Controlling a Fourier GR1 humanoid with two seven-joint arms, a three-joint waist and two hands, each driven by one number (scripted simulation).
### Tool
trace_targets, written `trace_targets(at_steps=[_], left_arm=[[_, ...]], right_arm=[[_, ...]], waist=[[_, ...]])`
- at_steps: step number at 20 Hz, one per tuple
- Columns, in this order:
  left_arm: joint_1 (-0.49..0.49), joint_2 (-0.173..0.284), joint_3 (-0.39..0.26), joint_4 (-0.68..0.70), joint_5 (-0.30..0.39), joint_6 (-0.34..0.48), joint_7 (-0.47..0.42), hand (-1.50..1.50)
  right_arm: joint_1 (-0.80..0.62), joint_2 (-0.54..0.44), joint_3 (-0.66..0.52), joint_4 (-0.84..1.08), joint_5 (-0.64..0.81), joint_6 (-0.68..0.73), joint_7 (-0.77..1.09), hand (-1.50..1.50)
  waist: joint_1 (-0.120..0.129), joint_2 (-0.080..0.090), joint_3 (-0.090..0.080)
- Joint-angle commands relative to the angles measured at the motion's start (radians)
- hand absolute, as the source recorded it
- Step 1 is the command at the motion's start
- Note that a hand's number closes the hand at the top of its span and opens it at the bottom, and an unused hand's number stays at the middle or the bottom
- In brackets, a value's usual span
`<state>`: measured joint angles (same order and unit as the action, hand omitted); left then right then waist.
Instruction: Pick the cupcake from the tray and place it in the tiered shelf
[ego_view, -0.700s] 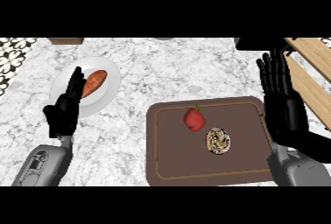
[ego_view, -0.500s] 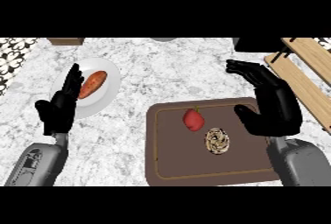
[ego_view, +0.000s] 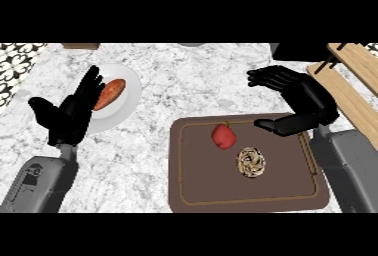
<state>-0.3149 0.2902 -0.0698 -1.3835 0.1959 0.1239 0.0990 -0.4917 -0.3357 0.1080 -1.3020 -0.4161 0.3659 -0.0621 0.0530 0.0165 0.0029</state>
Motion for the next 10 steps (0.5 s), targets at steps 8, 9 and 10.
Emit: trace_targets(at_steps=[8,9,10], left_arm=[[0.051,0.021,0.033,-0.058,0.03,-0.015,0.055,0.0],[0.036,0.046,0.053,-0.058,0.052,-0.035,0.083,0.0],[0.026,0.018,0.041,-0.034,0.025,-0.005,0.054,0.0]], right_arm=[[-0.172,-0.253,0.067,0.026,-0.069,0.494,0.139,-1.5],[-0.181,-0.294,0.087,0.001,-0.033,0.525,0.154,-1.5],[-0.196,-0.299,0.123,-0.037,0.047,0.518,0.151,-1.5]], waist=[[-0.038,-0.023,-0.004],[-0.041,-0.025,-0.004],[-0.048,-0.022,-0.004]])
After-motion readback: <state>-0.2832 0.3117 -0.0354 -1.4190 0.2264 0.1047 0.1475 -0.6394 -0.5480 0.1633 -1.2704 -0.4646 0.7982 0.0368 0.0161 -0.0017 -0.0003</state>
